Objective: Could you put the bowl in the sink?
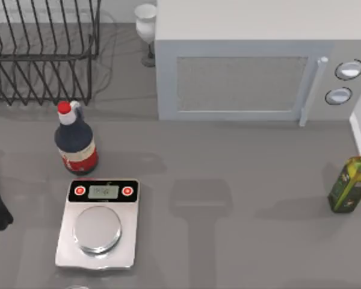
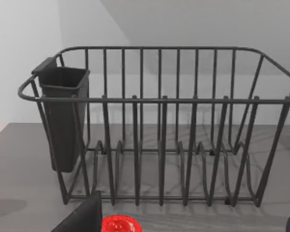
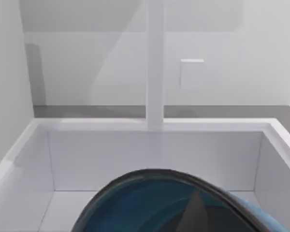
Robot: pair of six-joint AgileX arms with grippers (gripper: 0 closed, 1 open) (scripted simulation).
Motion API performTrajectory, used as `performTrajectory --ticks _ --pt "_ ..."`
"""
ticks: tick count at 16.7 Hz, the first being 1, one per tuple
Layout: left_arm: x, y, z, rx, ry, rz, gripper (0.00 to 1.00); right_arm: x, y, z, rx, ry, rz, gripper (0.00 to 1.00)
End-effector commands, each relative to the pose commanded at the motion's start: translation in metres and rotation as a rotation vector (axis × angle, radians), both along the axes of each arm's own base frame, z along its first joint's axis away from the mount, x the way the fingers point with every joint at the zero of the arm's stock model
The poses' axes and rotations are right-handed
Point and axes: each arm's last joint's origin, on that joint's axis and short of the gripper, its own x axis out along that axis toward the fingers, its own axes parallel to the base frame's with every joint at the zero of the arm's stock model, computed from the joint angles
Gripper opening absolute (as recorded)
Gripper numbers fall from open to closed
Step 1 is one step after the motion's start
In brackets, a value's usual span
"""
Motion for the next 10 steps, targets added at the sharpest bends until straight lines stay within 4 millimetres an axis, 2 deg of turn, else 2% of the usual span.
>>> performTrajectory --ticks 4,10 --pt "0.0000 0.0000 0.0000 0.000 0.000 0.000 1.00 0.0000 0.0000 0.0000 0.000 0.000 0.000 0.98" --pt "0.0000 0.0000 0.0000 0.000 0.000 0.000 1.00 0.0000 0.0000 0.0000 0.000 0.000 0.000 1.00"
